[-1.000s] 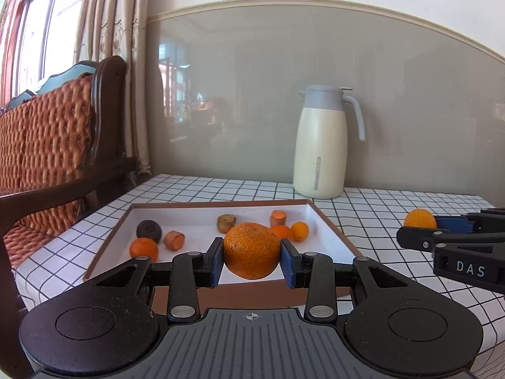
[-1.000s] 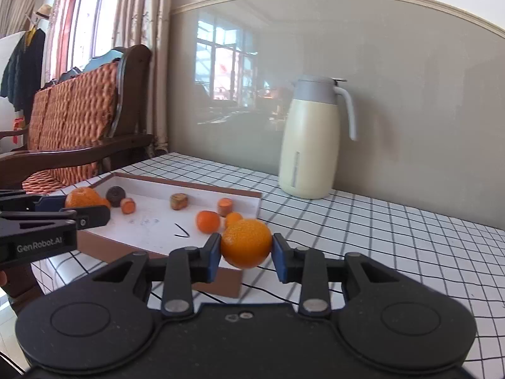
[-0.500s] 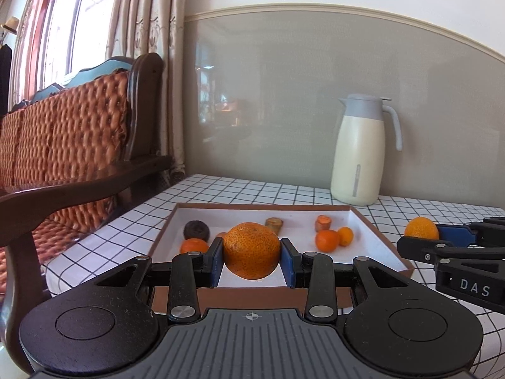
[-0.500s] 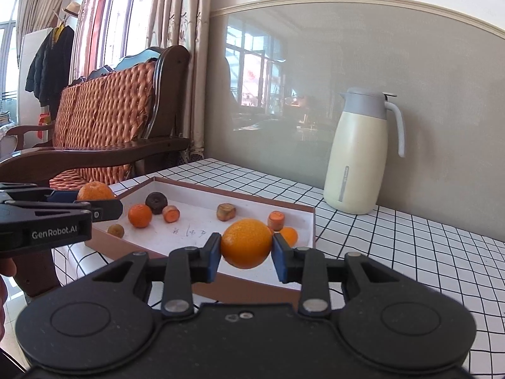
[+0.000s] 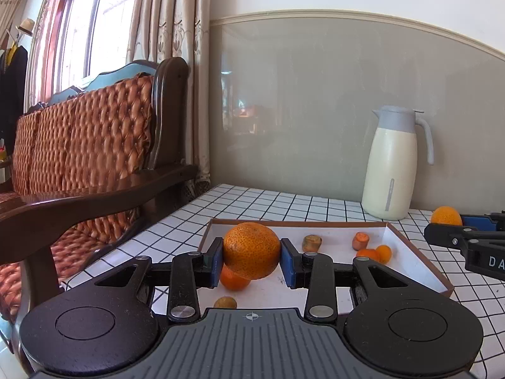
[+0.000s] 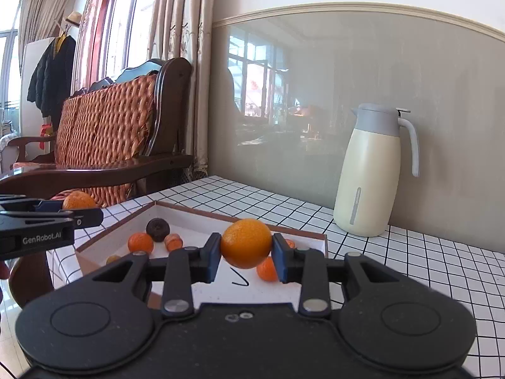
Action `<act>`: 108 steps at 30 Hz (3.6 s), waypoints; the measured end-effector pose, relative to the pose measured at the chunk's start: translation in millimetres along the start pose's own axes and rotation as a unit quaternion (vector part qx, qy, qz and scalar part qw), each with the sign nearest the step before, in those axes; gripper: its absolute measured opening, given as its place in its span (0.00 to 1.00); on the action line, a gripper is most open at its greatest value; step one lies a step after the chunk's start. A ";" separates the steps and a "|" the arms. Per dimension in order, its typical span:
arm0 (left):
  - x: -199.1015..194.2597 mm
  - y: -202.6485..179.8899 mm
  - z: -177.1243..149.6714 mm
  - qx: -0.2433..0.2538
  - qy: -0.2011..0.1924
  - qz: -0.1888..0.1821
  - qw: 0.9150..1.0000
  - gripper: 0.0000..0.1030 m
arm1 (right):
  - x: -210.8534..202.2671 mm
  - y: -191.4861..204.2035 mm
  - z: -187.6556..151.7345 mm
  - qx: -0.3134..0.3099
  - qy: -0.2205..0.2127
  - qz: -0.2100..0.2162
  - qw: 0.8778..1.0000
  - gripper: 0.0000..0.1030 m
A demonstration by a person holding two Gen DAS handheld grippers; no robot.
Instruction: Organize fruits
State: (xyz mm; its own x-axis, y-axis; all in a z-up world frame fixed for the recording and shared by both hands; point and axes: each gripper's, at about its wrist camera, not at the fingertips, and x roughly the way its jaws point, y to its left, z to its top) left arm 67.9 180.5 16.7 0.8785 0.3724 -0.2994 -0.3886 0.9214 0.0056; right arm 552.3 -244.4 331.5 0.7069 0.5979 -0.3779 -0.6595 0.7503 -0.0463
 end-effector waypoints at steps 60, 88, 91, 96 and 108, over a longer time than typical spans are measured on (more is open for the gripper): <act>154.7 7.8 30.6 0.009 0.058 0.011 0.998 0.52 | 128.9 -50.7 11.2 0.006 0.062 -0.060 0.996 0.63; 135.2 3.1 26.6 0.021 0.030 0.013 0.999 1.00 | 112.6 -49.8 12.0 0.004 0.034 -0.074 0.997 0.94; 133.5 2.9 25.9 0.018 0.031 0.015 0.999 1.00 | 112.0 -48.5 13.0 0.003 0.036 -0.072 0.997 0.94; 130.5 3.7 25.7 0.005 0.040 0.014 0.999 1.00 | 107.8 -47.5 13.8 0.001 0.036 -0.074 0.997 0.94; 80.9 -2.4 31.0 -0.004 0.014 0.002 1.000 1.00 | 57.0 -41.1 19.1 -0.001 0.006 -0.071 0.997 0.94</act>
State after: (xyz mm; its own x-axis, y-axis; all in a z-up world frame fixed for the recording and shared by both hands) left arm 148.5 211.8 22.1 0.8689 0.3724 -0.3260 -0.3943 0.9190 -0.0012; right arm 624.6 -235.8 329.6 0.7897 0.4826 -0.3788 -0.5539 0.8263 -0.1019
